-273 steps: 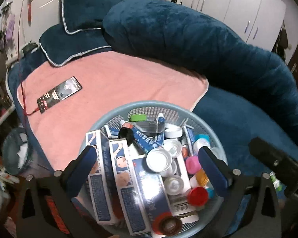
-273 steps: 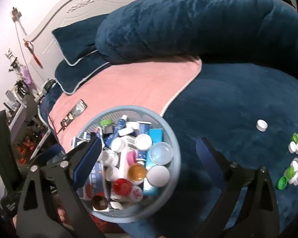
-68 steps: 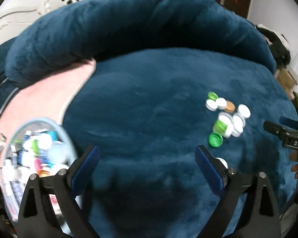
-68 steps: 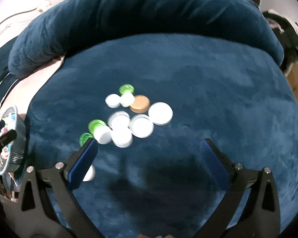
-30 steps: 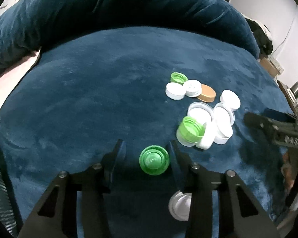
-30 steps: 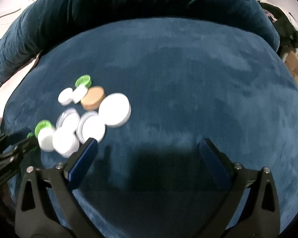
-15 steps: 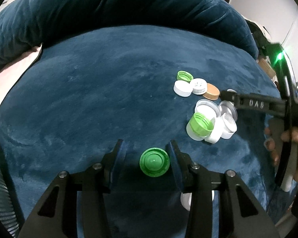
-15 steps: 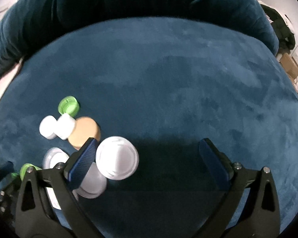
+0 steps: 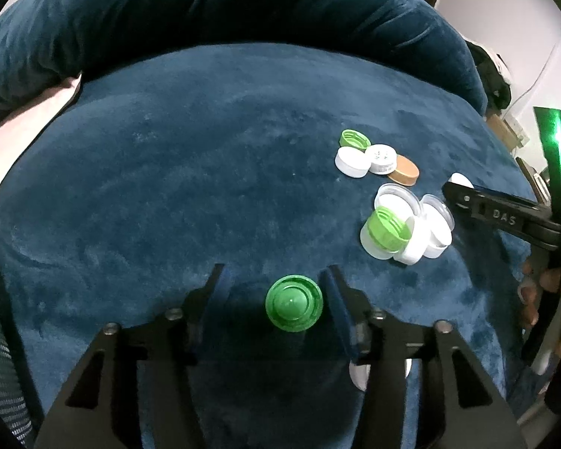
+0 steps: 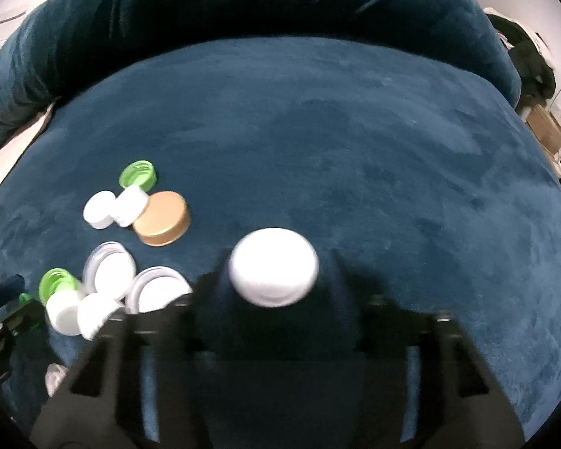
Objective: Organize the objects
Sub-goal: 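Grasp a white cap with the right gripper while the left gripper holds the green cap, then carry both caps over the mesh basket and open both grippers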
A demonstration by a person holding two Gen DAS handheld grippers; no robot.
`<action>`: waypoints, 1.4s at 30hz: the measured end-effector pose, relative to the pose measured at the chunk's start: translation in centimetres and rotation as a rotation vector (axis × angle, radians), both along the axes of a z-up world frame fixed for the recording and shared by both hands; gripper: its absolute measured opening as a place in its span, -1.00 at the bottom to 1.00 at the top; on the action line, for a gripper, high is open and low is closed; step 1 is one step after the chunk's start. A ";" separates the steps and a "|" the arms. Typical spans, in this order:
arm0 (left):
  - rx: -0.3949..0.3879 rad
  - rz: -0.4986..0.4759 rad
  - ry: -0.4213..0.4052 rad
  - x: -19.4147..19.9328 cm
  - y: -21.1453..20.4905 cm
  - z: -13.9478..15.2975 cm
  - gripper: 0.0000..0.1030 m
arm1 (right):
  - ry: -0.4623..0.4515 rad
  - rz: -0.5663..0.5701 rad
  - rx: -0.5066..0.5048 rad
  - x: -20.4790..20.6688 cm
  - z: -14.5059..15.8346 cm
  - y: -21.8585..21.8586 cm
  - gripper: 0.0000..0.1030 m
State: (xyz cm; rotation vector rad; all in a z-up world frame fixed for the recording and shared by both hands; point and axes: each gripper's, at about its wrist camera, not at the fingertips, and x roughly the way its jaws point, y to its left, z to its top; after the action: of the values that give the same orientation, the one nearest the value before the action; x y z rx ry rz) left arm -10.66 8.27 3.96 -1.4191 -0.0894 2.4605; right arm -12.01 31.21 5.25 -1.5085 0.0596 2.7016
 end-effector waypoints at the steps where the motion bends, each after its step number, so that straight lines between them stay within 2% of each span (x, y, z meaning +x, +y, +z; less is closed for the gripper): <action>1: 0.002 0.004 -0.002 0.0 -0.2 0.0 -0.22 | 0.003 0.000 -0.013 0.1 0.2 0.1 -0.20; 2: 0.008 0.009 -0.003 0.1 -0.4 0.1 -0.39 | 0.005 -0.004 -0.023 0.3 0.4 0.3 -0.20; 3: 0.010 0.012 -0.004 0.2 -0.6 0.1 -0.41 | 0.005 -0.006 -0.029 0.2 0.4 0.2 -0.20; 9: 0.017 0.026 0.015 1.2 -1.6 1.4 -0.41 | 0.012 -0.006 -0.055 0.5 1.3 -0.2 -0.20; 18: -0.012 0.065 0.075 3.6 -4.7 5.0 -0.41 | 0.029 0.026 -0.067 2.8 2.8 -1.6 -0.20; 24: -0.023 0.097 0.124 5.2 -7.5 7.8 -0.41 | 0.043 0.071 -0.079 4.7 4.4 -4.1 -0.20; 29: -0.017 0.150 0.190 6.1 -11.4 11.4 -0.41 | 0.058 0.158 -0.085 5.9 5.8 -8.5 -0.20; 32: -0.024 0.203 0.199 6.7 -14.6 12.8 -0.41 | 0.061 0.220 -0.091 6.1 6.6 -11.9 -0.20; 39: -0.016 0.353 0.193 7.9 -23.4 14.5 -0.41 | 0.073 0.373 -0.129 6.2 8.1 -21.0 -0.20; 42: -0.002 0.404 0.174 8.2 -26.9 14.3 -0.42 | 0.078 0.446 -0.160 6.3 9.0 -25.6 -0.20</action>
State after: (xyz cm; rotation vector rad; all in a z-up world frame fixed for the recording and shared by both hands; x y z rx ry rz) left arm -2.48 -18.66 18.28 -1.2817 -0.3683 2.8971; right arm -5.71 5.58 14.24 -1.6246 -0.0687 3.1709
